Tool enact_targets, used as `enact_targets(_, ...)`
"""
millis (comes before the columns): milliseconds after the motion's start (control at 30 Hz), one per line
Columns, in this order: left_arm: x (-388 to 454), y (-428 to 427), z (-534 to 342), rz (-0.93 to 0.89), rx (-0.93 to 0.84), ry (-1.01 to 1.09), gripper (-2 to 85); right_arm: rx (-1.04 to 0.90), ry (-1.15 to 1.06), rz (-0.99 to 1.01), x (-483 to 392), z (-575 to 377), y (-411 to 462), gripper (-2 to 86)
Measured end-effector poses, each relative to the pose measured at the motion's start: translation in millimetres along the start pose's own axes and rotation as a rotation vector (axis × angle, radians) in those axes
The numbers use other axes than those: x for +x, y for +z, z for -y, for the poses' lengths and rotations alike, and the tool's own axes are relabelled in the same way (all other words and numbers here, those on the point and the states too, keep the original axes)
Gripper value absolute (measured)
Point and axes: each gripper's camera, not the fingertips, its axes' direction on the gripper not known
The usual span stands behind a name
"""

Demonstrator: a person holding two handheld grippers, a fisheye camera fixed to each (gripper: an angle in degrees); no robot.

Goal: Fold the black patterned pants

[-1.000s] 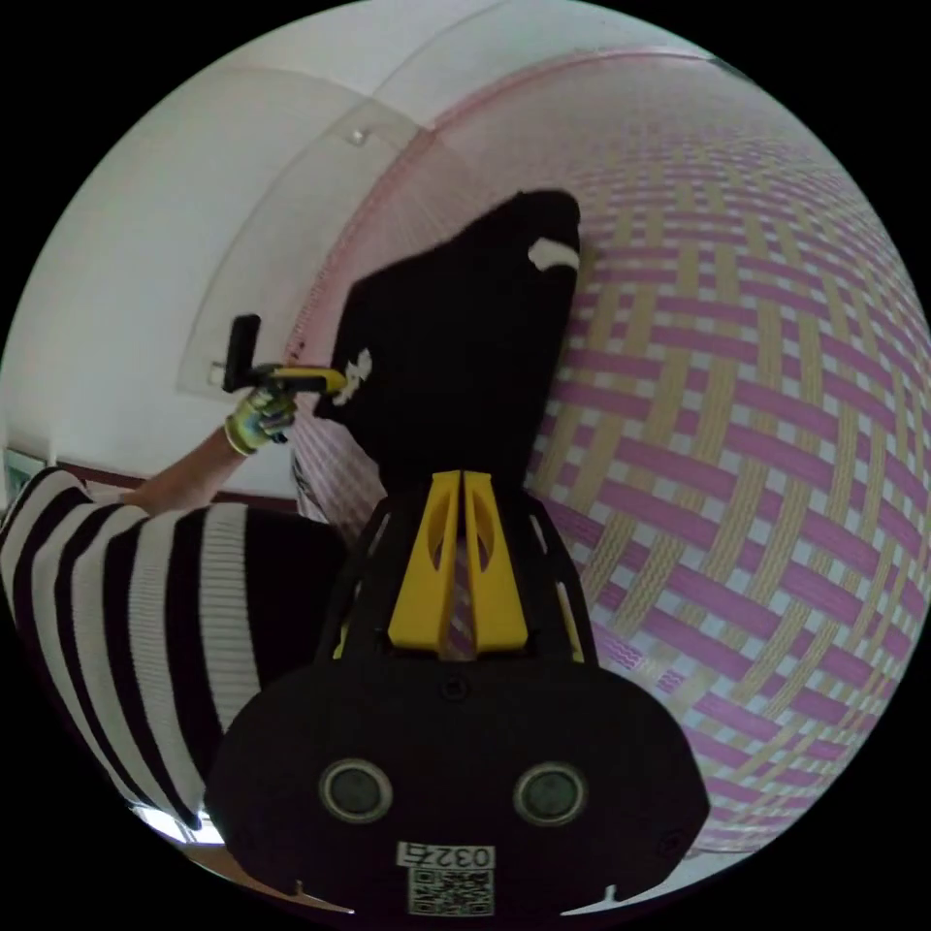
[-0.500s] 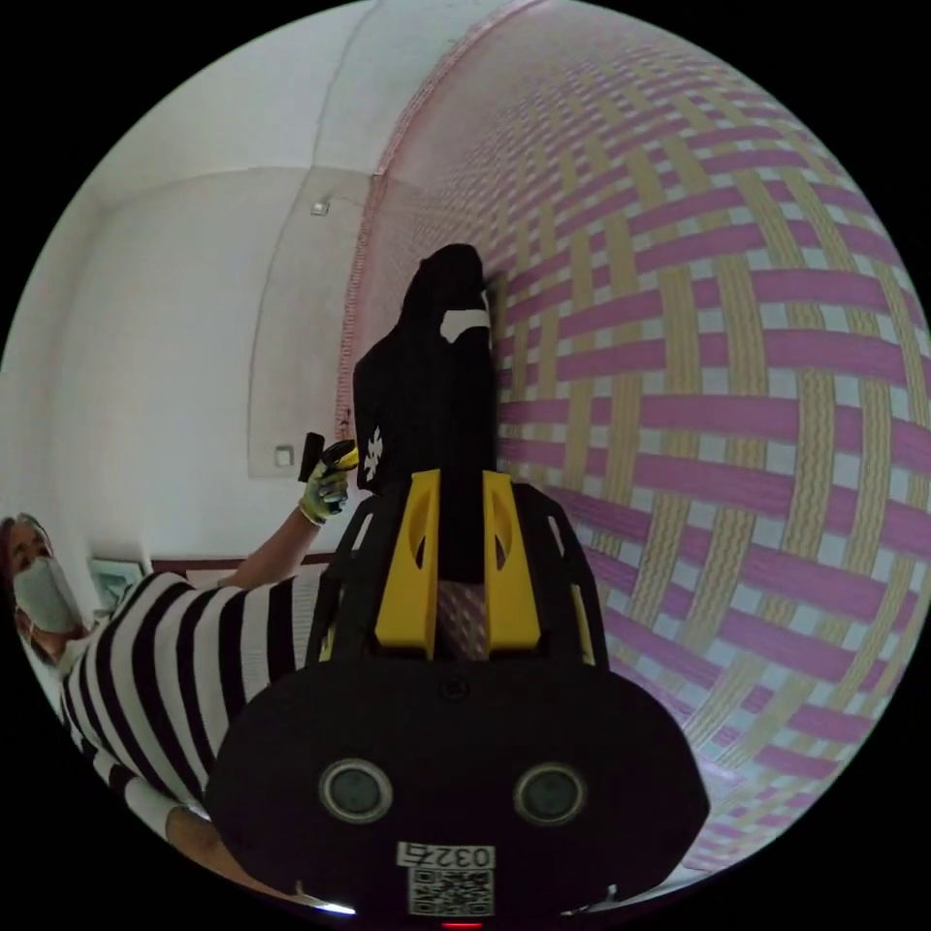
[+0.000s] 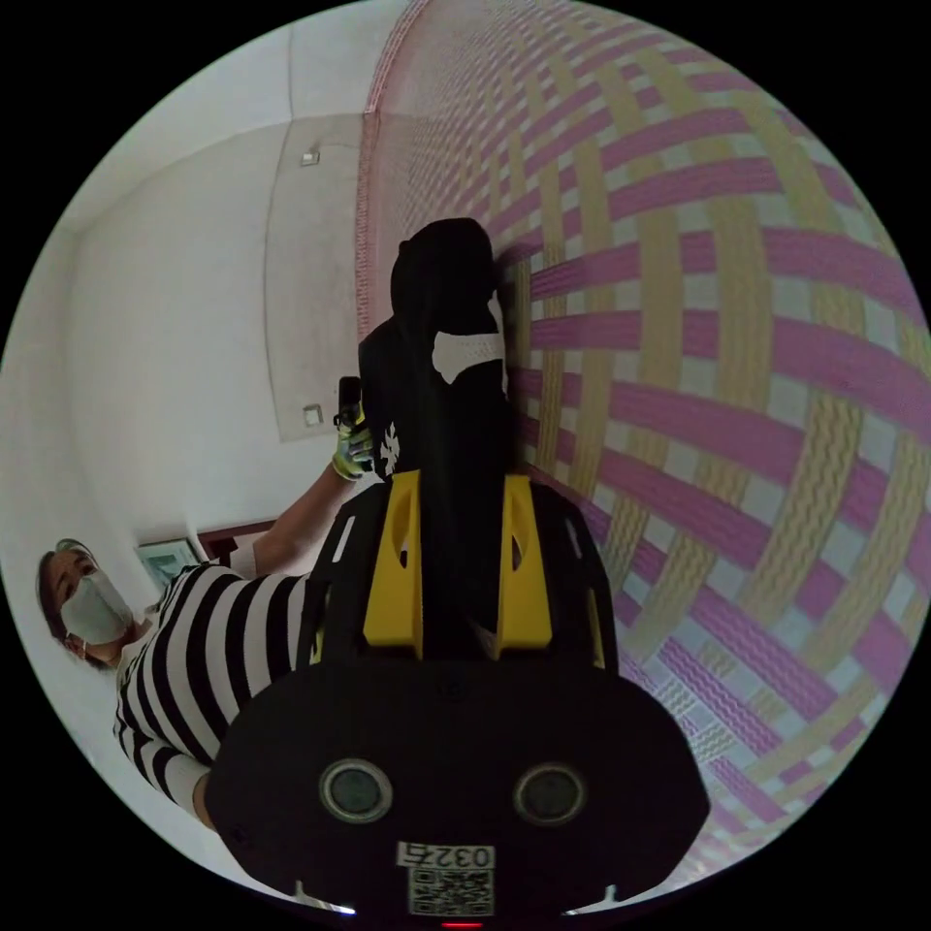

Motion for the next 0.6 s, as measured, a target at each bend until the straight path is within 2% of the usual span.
enact_targets(200,-31.6,-27.4,3.9,-0.023,-0.012,0.029,12.8,-0.016,-0.014,-0.049,-66.2,1.3,36.6,8.7)
enact_targets(333,-55.6,-45.2,-0.1,-0.146,0.025,0.087,19.4,0.009,0.009,-0.027,-107.0,-17.6,55.8,9.3)
enact_targets(467,-100.4,-66.4,-8.5,-0.145,0.083,0.056,16.5,0.059,0.035,-0.005,-145.5,-51.6,76.6,9.3)
enact_targets(600,-131.3,-75.6,-4.5,0.013,0.072,-0.009,9.7,0.115,0.058,-0.04,-187.2,-75.3,100.7,8.7)
